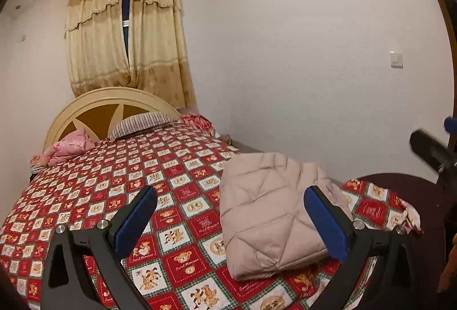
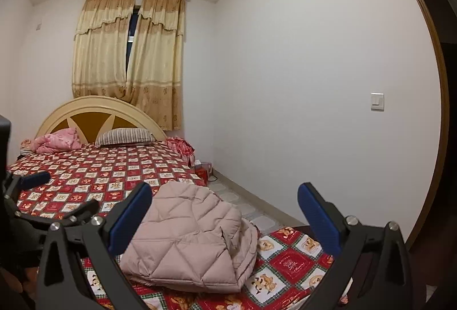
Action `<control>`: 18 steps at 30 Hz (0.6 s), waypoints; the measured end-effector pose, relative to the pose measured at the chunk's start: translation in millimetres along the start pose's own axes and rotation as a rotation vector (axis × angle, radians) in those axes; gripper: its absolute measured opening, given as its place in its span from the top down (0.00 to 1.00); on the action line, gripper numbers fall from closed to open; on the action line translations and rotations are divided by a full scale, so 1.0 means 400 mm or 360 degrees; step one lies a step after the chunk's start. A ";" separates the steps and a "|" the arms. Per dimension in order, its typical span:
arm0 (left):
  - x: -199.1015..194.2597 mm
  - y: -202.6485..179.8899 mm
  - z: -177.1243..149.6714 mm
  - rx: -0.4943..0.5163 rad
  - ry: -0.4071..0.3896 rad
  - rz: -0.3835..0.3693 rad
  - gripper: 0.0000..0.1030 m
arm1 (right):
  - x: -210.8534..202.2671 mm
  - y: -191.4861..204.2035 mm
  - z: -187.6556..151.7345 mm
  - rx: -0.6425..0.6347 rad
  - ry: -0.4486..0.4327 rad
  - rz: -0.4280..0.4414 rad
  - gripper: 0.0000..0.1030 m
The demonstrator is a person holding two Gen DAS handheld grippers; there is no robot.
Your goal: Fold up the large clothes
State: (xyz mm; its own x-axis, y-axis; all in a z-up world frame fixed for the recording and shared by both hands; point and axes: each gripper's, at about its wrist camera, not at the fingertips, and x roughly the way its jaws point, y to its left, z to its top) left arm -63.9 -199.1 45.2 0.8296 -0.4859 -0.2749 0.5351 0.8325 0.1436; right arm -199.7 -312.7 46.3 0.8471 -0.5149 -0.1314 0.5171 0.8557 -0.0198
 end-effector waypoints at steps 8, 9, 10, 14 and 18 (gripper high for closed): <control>0.011 -0.001 -0.002 0.0004 0.0047 -0.0016 0.01 | 0.023 -0.019 -0.015 0.0075 0.0092 0.0005 0.00; 0.013 -0.001 -0.004 0.0002 0.0053 -0.0016 0.01 | 0.020 -0.020 -0.017 0.0080 0.0097 0.0004 0.00; 0.012 0.000 -0.006 0.0003 0.0057 -0.0017 0.01 | 0.020 -0.020 -0.017 0.0082 0.0100 0.0005 0.00; 0.016 -0.001 -0.011 0.0008 0.0072 -0.0016 0.01 | 0.020 -0.018 -0.017 0.0086 0.0111 0.0012 0.00; 0.016 -0.001 -0.013 0.0005 0.0077 -0.0021 0.01 | 0.016 -0.012 -0.016 0.0078 0.0112 0.0018 0.00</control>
State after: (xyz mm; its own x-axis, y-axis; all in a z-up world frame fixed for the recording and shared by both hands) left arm -59.5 -201.1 38.3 0.8140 -0.4831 -0.3226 0.5464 0.8253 0.1428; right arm -197.3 -319.7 39.1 0.8431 -0.4989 -0.2008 0.5144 0.8570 0.0301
